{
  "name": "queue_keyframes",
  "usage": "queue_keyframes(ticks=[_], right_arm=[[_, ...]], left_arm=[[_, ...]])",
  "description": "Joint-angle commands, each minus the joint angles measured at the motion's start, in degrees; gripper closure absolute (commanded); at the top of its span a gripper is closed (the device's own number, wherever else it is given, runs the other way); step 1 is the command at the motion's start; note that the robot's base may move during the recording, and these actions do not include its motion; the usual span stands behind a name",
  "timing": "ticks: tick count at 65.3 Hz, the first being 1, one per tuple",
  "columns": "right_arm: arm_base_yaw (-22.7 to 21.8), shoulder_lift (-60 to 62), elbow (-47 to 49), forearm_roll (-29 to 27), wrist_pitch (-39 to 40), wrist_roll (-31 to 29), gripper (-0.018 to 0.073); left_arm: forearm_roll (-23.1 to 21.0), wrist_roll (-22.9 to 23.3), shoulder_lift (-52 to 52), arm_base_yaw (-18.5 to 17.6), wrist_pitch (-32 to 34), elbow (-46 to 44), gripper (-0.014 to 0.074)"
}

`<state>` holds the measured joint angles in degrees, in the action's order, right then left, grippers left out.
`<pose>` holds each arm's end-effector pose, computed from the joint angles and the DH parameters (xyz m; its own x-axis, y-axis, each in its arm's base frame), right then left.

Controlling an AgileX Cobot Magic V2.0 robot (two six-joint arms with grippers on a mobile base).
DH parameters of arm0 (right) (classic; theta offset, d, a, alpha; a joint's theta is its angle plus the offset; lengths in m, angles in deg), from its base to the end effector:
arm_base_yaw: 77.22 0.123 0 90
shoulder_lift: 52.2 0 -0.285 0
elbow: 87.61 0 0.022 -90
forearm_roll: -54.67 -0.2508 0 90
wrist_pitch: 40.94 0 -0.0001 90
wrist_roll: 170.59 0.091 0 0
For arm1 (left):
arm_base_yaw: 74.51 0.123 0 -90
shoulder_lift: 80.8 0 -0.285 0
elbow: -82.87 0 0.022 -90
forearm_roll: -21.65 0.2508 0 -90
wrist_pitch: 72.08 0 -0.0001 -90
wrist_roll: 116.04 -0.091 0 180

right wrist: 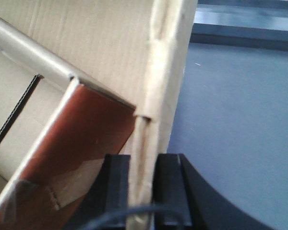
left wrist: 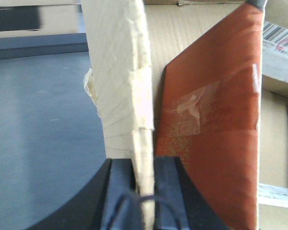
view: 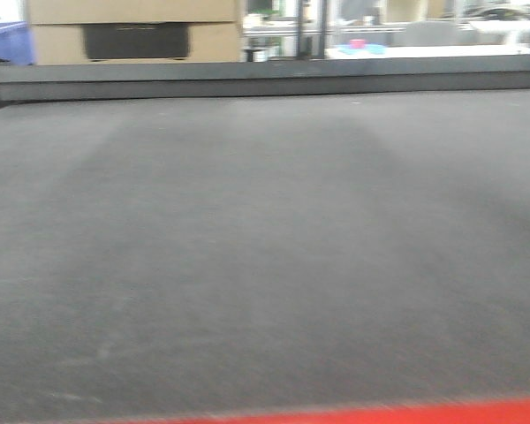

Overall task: Stack two boxes on right shelf middle
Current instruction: 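Hold the boxes with both grippers while turning away from the table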

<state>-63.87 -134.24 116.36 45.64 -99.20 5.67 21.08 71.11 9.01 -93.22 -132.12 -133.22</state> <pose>0.2334 0.0679 0.5169 -0.4329 -0.0843 -0.8975 -0.3378 0.9383 0.0748 0.2569 -0.0878 0.5374 -0.4209 0.0059 -0.9071 0.2761 0.9534 -0.1219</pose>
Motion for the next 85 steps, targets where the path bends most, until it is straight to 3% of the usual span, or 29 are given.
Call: queue_keyframes(ticks=[1,85], right_arm=[[-0.54,0.69,0.67,1.98,1.93,-0.68,0.0712],[-0.54,0.69,0.67,1.98,1.93,-0.68,0.0712]], left_arm=[[0.97,-0.53,-1.09,0.15,4.59,-0.72,0.0708],[0.97,-0.53,-1.09,0.15,4.59,-0.72,0.0708]])
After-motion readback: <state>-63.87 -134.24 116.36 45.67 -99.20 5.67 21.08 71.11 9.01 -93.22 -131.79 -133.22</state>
